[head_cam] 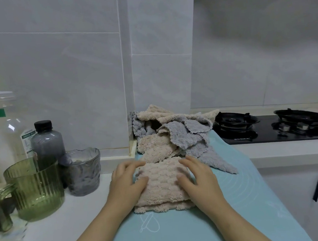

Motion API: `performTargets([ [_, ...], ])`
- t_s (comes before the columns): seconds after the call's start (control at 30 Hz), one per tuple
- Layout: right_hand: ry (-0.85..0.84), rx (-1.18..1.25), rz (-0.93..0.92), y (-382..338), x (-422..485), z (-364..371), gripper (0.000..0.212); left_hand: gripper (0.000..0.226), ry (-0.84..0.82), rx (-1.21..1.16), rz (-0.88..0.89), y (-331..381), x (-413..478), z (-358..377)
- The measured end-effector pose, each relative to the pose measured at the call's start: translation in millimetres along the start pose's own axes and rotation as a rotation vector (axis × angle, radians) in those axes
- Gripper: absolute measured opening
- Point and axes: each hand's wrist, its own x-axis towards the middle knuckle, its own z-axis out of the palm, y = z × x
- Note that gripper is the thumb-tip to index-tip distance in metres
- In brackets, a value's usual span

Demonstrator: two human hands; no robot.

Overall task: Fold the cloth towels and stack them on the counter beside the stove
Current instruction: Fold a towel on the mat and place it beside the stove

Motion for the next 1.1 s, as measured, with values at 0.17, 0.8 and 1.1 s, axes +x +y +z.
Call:
performTargets([
  [0.17,-0.286,-0.272,-0.045,-3.7,0.9,5.2,0.059,0.052,-0.314,0.36,0.09,-1.1,-0.7,9.7],
  [0.8,-0.24,-0.325,0.313,3.4,5.0,11.1,0.068,0.035,-0.138,0.557,-0.154,8.3,-13.3,8.3],
  [1.1,-0.215,-0.218,0.21,1.1,0.6,5.5,0.037,0.039,-0.217,0.767,-0.187,30.8,-16.4,15.4],
])
